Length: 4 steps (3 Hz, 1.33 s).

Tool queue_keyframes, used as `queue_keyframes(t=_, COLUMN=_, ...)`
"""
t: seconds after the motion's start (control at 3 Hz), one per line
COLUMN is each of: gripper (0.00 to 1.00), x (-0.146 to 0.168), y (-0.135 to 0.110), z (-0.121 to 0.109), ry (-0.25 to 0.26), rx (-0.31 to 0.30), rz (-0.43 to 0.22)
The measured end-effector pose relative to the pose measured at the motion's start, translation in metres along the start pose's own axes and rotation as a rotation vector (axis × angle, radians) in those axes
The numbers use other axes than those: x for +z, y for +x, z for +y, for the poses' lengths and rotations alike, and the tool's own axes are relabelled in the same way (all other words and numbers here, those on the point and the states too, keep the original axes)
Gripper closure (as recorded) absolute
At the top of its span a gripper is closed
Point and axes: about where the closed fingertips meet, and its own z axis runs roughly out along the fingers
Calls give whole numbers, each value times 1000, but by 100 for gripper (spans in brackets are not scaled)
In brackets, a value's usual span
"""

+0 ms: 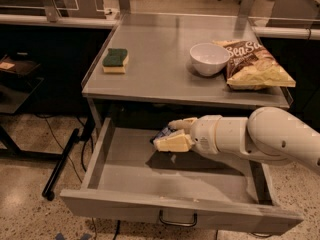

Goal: Place rxbar blueberry into top drawer

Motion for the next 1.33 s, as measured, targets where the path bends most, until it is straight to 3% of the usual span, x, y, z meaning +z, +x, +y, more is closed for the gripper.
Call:
queue_keyframes(t=0.33, gripper=100, x=30, y=15, z=-12, ry=-65, rx=16, rz=31)
queue_keyframes(t=0.67, gripper=100, x=30, y=15, z=-12, ry=-65, rx=16, rz=31)
queue_keyframes(t=1.0, gripper=100, x=24, y=34, z=-17, ry=-31, rx=39, rz=46)
queue_keyframes(t=1.33, gripper=100, x=29, y=63, z=-36, ry=30, rx=43, rz=129)
